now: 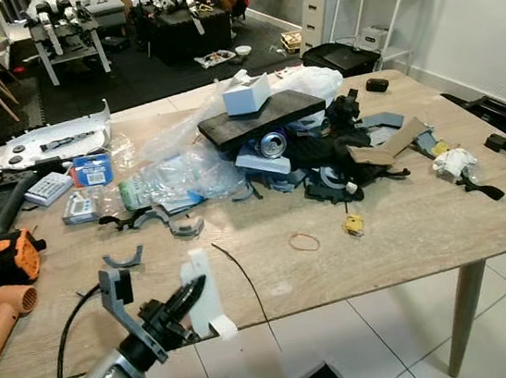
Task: Picking trash to rubbish bin
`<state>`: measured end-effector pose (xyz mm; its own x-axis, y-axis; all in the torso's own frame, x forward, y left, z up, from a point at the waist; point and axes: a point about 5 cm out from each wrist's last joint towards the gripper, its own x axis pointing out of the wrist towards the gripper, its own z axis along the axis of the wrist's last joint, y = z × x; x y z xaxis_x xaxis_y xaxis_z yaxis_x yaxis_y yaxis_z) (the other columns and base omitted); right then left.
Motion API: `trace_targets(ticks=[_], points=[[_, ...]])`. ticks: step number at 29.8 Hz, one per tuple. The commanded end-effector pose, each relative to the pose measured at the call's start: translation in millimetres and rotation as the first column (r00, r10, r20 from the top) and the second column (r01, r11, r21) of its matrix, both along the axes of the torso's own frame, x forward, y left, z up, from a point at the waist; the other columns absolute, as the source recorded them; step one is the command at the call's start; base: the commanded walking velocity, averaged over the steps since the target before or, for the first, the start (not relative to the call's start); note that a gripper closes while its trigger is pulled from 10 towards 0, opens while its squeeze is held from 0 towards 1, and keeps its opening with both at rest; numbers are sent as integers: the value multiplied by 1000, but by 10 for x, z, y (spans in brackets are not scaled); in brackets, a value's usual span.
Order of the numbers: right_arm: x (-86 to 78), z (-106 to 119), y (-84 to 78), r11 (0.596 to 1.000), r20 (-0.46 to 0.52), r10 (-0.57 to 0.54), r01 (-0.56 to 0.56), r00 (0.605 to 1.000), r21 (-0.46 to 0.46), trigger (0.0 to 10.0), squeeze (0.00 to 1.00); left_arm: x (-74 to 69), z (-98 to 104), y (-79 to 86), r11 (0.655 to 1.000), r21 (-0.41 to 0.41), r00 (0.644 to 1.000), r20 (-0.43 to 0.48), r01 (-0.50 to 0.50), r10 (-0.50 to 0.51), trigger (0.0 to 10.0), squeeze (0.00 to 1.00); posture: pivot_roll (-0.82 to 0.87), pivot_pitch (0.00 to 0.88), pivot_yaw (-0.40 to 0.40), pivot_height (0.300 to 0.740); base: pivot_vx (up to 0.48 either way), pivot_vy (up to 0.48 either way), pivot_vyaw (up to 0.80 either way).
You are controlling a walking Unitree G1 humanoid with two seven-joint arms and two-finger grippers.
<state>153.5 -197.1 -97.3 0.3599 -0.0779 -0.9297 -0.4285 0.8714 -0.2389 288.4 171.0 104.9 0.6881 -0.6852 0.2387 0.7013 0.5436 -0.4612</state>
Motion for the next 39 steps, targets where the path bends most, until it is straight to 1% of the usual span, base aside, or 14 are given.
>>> trace_targets(ticks=[1, 4, 6, 8, 12, 14, 19, 28, 31, 32, 35, 36, 37, 39], points=[[-35, -28, 119, 999, -16, 10, -10, 1000, 44, 10000, 0, -58, -55, -35, 1000, -17, 999, -30, 16, -16, 10000, 0, -34, 165, 40, 740, -289, 0, 0], [-31, -26, 111, 999, -16, 11, -10, 1000, 41, 10000, 0, -49, 21, -58, 999, -48, 1000, -7, 17, -17, 10000, 0, -36, 164, 38, 740, -291, 0, 0], [-28, -24, 105, 999, -15, 12, -11, 1000, 40, 10000, 0, -48, 114, -89, 996, -76, 999, 24, 37, -35, 10000, 0, -37, 164, 38, 740, -300, 0, 0], [-27, -23, 103, 999, -15, 12, -12, 1000, 39, 10000, 0, -53, 151, -102, 995, -84, 998, 34, 46, -43, 10000, 0, -37, 164, 37, 740, -300, 0, 0], [-16, -18, 90, 999, -14, 14, -13, 1000, 39, 10000, 0, -87, 339, -200, 988, -102, 990, 98, 112, -102, 10000, 0, -40, 169, 38, 740, -298, 0, 0], [-13, -16, 88, 999, -13, 13, -13, 1000, 39, 10000, 0, -98, 365, -224, 986, -103, 987, 107, 129, -118, 10000, 0, -40, 170, 38, 740, -296, 0, 0], [-9, -14, 84, 999, -14, 13, -13, 1000, 39, 10000, 0, -146, 348, -272, 982, -95, 984, 97, 161, -152, 10000, 0, -41, 170, 39, 740, -302, 0, 0], [-5, -12, 82, 999, -15, 19, -18, 1000, 36, 10000, 0, -169, 233, -268, 984, -80, 987, 42, 159, -156, 10000, 0, -46, 163, 37, 740, -306, 0, 0], [-7, -13, 81, 999, -14, 20, -19, 1000, 34, 10000, 0, -195, 143, -267, 985, -46, 986, 10, 165, -165, 10000, 0, -45, 162, 34, 740, -309, 0, 0], [-7, -13, 81, 999, -13, 19, -18, 1000, 33, 10000, 0, -206, 81, -263, 986, -21, 986, -12, 165, -166, 10000, 0, -45, 162, 34, 740, -307, 0, 0], [-10, -14, 80, 999, -13, 19, -19, 1000, 33, 10000, 0, -230, -162, -246, 983, 93, 984, -95, 159, -150, 10000, 0, -43, 162, 34, 740, -284, 0, 0], [-13, -15, 81, 999, -16, 21, -21, 1000, 32, 10000, 0, -234, -305, -228, 974, 171, 982, -143, 147, -123, 10000, 0, -40, 161, 35, 740, 0, 0, 0], [-13, -15, 81, 999, -16, 21, -21, 1000, 32, 10000, 0, -234, -305, -228, 974, 171, 982, -143, 147, -123, 10000, 0, -40, 161, 35, 740, 0, 0, 0], [-15, -16, 81, 999, -23, 34, -33, 999, 27, 10000, 0, -266, -593, -173, 937, 320, 969, -241, 137, -59, 10000, 0, -40, 161, 35, 740, 0, 0, -400]])
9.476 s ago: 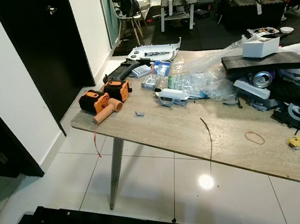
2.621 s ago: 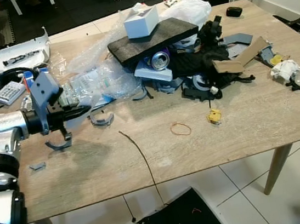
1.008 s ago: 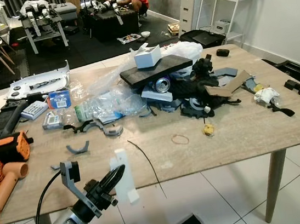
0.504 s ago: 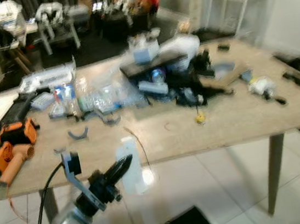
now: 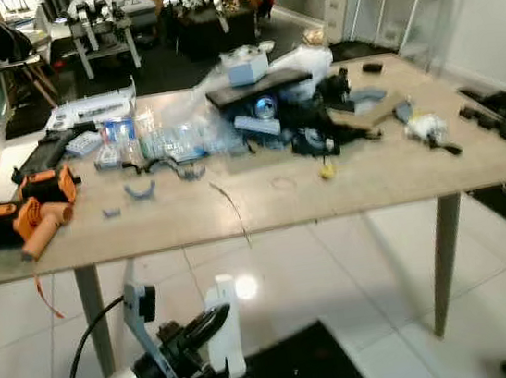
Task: Picking trash to rubbish bin
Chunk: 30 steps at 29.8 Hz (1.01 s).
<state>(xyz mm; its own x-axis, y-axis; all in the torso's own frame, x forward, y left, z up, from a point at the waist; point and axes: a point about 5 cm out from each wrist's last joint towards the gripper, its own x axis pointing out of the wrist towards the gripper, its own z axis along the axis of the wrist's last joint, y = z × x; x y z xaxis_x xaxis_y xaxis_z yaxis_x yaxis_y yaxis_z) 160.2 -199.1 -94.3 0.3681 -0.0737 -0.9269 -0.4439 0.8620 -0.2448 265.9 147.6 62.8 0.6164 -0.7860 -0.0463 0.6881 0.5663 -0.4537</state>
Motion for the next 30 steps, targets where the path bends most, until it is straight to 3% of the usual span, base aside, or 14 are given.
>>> trace_targets(ticks=[1, 3, 6, 9, 10, 11, 12, 13, 14, 17, 18, 20, 23, 30], points=[[-86, -47, 97, 1000, -36, 22, -21, 999, 23, 10000, 0, -93, -434, 151, 967, 250, 988, -132, -50, 85, 10000, 0, -42, 163, 36, 740, 0, 0, -800], [-87, -47, 96, 1000, -37, 23, -22, 999, 21, 10000, 0, -112, -502, 180, 957, 282, 982, -154, -61, 108, 10000, 0, -42, 163, 36, 740, 0, 0, -800], [-91, -49, 96, 1000, -42, 20, -20, 999, 19, 10000, 0, -234, -819, 362, 889, 434, 927, -254, -145, 275, 10000, 0, -44, 164, 39, 740, 0, 0, -800], [-93, -50, 96, 1000, -43, 20, -19, 999, 17, 10000, 0, -268, -880, 403, 873, 461, 912, -268, -161, 310, 10000, 0, -44, 164, 39, 740, 0, 0, -800], [-94, -50, 96, 1000, -45, 19, -18, 999, 17, 10000, 0, -343, -986, 503, 840, 493, 861, -300, -228, 410, 10000, 0, -45, 165, 40, 740, 0, 0, -800], [-94, -50, 96, 1000, -45, 19, -18, 999, 17, 10000, 0, -343, -986, 503, 840, 493, 861, -300, -228, 410, 10000, 0, -45, 165, 40, 740, 0, 0, -800], [-97, -51, 95, 1000, -48, 17, -16, 999, 17, 10000, 0, -624, -1229, 685, 744, 593, 723, -363, -307, 588, 10000, 0, -47, 167, 39, 740, 0, 0, -800], [-97, -51, 95, 1000, -48, 17, -16, 999, 17, 10000, 0, -624, -1229, 685, 744, 593, 723, -363, -307, 588, 10000, 0, -47, 167, 39, 740, 0, 0, -800], [-99, -52, 93, 1000, -51, 16, -16, 999, 16, 10000, 0, -851, -1366, 756, 689, 653, 637, -393, -314, 663, 10000, 0, -48, 168, 39, 740, 0, 0, -800], [-102, -53, 91, 1000, -52, 15, -15, 999, 15, 10000, 0, -1075, -1477, 801, 643, 705, 561, -415, -299, 716, 10000, 0, -51, 167, 40, 740, 0, 0, -800], [-102, -53, 91, 1000, -52, 15, -15, 999, 15, 10000, 0, -1075, -1477, 801, 643, 705, 561, -415, -299, 716, 10000, 0, -51, 167, 40, 740, 0, 0, -800], [-103, -53, 90, 1000, -52, 15, -14, 999, 14, 10000, 0, -1222, -1537, 834, 601, 754, 531, -407, -265, 744, 10000, 0, -51, 167, 40, 740, 0, 0, -800], [-105, -54, 89, 1000, -52, 14, -13, 999, 13, 10000, 0, -1443, -1617, 860, 558, 797, 470, -411, -232, 781, 10000, 0, -61, 170, 41, 740, 0, 0, -800], [-105, -53, 81, 1000, -58, 25, -25, 998, 5, 10000, 0, -1503, -1653, 795, 548, 802, 461, -404, -237, 790, 10000, 0, -49, 172, 33, 740, 0, 0, -800]])
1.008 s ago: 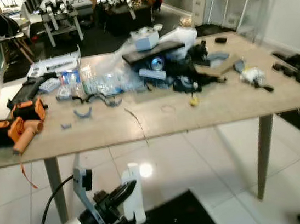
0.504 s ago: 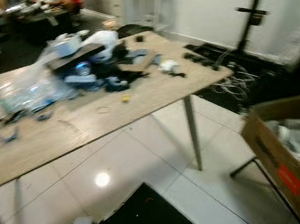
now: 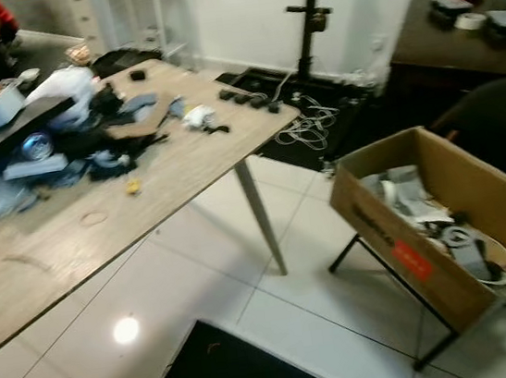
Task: Picking trash to rubbish bin
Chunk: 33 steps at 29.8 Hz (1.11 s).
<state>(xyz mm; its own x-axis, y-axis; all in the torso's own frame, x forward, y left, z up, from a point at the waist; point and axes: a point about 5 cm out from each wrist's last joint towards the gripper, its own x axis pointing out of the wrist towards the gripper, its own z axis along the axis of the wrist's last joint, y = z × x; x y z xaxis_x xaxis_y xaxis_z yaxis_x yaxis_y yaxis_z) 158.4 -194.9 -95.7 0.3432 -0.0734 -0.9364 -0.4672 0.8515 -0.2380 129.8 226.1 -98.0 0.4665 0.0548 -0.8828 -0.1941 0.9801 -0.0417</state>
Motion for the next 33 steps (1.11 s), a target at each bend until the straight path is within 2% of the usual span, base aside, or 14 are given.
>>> trace_targets(ticks=[1, 15, 22, 30, 33], points=[[-87, -39, 39, 1000, -30, 6, -6, 1000, 11, 10000, 0, -140, -44, 10, 1000, 11, 999, -38, -13, 13, 10000, 0, -49, 172, 33, 740, 0, 0, -800], [-70, -33, 41, 1000, -23, 7, -7, 1000, 8, 10000, 0, 20, -6, -44, 1000, 13, 1000, 3, 15, -15, 10000, 0, -55, 163, 38, 740, 0, 0, -800], [-47, -23, 25, 1000, 2, 5, -5, 1000, -24, 10000, 0, 84, 12, -68, 1000, 2, 1000, 27, 5, -6, 10000, 0, -58, 161, 38, 740, 0, 0, -800], [-15, -8, 8, 998, 46, 0, 2, 999, -58, 10000, 0, 91, 10, -91, 1000, -17, 999, 35, -11, 12, 10000, 0, -60, 156, 35, 740, 0, 0, -800], [13, 7, -1, 997, 107, -25, 33, 994, -76, 10000, 0, 87, 7, -103, 1000, -24, 999, 37, -13, 14, 10000, 0, -59, 160, 35, 740, 0, 0, -800]])
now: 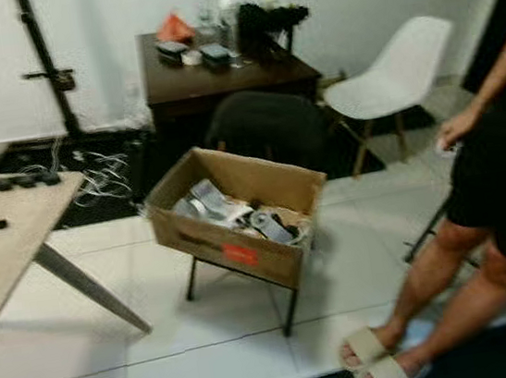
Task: Picking trash to rubbish bin
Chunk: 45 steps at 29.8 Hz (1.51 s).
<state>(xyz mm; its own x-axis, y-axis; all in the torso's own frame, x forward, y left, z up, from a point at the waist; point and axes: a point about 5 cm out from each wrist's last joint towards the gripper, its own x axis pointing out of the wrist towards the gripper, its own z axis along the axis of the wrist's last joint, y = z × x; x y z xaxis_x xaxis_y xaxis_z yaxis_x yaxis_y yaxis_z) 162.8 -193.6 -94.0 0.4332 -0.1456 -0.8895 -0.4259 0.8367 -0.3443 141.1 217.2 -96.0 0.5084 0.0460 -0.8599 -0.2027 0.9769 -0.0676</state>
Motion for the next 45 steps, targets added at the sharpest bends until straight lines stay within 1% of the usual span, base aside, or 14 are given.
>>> trace_targets(ticks=[1, 6, 12, 20, 21, 23, 32, 45], points=[[-18, -3, -17, 1000, 28, -15, 15, 1000, -11, 10000, 0, -31, -16, -18, 1000, -8, 1000, -13, -1, 1, 10000, 0, -58, 161, 35, 740, 0, 0, 0], [-4, 6, -17, 1000, 55, -16, 17, 998, -15, 10000, 0, -30, -16, -28, 1000, -23, 1000, -5, -12, 12, 10000, 0, -58, 161, 35, 740, 0, 0, 0], [-12, 0, -10, 1000, 44, -6, 6, 999, -13, 10000, 0, -17, -9, -39, 998, -56, 1000, 14, -15, 15, 10000, 0, -54, 159, 34, 740, 0, 0, 0], [-26, -7, -3, 1000, 37, 0, 0, 999, -14, 10000, 0, -4, -2, -47, 997, -78, 1000, 23, 1, 1, 10000, 0, -56, 158, 34, 740, 0, 0, 0], [-29, -8, -2, 1000, 36, 0, 0, 999, -14, 10000, 0, 1, -1, -57, 995, -96, 1000, 29, -6, 9, 10000, 0, -57, 157, 34, 740, 300, 0, 0], [-32, -10, -1, 1000, 32, 1, -1, 999, -11, 10000, 0, 4, 0, -62, 995, -103, 999, 31, -5, 8, 10000, 0, -57, 157, 34, 740, 306, 0, 0], [-44, -15, -2, 1000, 22, -5, 5, 1000, -1, 10000, 0, 5, -1, -77, 993, -116, 999, 36, -6, 10, 10000, 0, -60, 161, 35, 740, 342, 0, 0], [-49, -17, -16, 1000, 6, 2, -2, 1000, -12, 10000, 0, -2, -6, -100, 991, -131, 999, 37, -1, 6, 10000, 0, -61, 163, 34, 740, 348, 0, -800]])
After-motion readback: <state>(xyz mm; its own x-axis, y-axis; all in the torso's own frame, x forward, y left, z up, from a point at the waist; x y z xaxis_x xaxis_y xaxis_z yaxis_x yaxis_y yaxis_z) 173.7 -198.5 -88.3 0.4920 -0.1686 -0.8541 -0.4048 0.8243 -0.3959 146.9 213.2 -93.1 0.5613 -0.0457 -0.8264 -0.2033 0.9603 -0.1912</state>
